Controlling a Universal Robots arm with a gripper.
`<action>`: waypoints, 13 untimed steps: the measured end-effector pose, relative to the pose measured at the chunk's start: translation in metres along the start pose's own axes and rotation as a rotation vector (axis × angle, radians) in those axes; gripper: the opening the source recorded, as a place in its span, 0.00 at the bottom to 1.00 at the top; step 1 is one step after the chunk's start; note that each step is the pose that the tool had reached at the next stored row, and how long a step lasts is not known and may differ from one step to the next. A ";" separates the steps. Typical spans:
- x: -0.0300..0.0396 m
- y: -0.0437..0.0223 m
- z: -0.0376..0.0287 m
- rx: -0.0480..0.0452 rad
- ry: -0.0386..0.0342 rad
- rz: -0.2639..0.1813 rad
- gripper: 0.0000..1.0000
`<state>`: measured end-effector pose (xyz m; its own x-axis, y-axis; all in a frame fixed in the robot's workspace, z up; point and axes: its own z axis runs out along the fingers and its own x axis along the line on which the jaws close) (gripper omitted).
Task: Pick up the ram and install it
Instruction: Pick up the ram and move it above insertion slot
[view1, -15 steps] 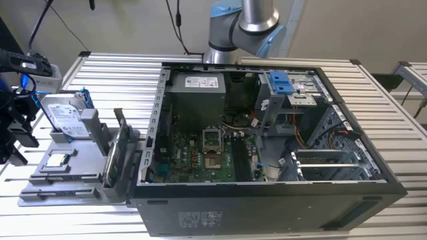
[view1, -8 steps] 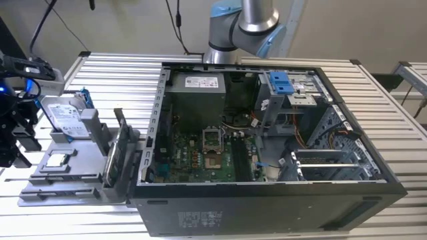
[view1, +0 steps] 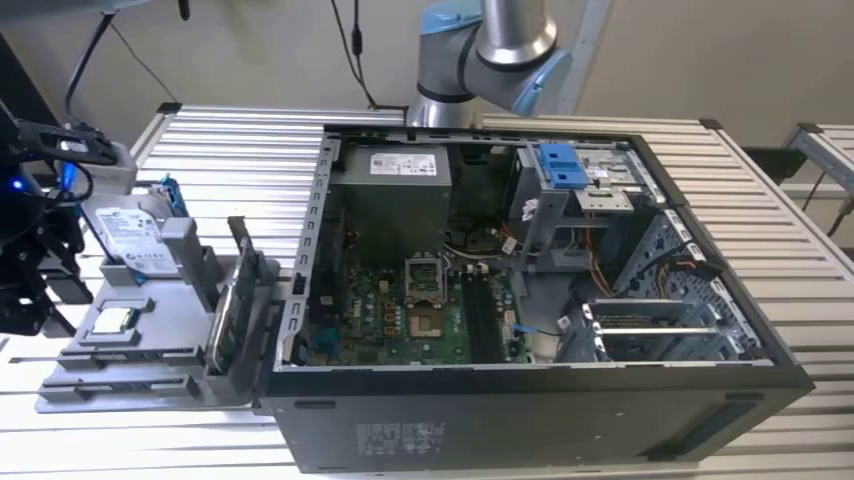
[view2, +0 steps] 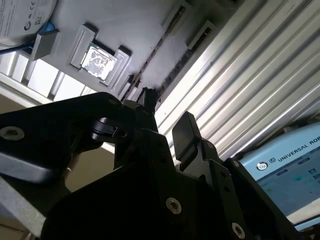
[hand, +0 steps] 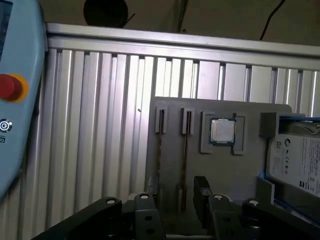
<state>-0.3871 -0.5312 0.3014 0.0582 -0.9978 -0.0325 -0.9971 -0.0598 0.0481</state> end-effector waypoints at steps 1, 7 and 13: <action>-0.0015 0.0004 0.0012 0.0018 0.0003 0.000 0.42; -0.0038 0.0020 0.0069 0.0063 0.0003 0.006 0.42; -0.0038 0.0021 0.0104 0.0067 -0.0003 0.024 0.42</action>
<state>-0.3900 -0.5272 0.2912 0.0347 -0.9989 -0.0318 -0.9985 -0.0360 0.0422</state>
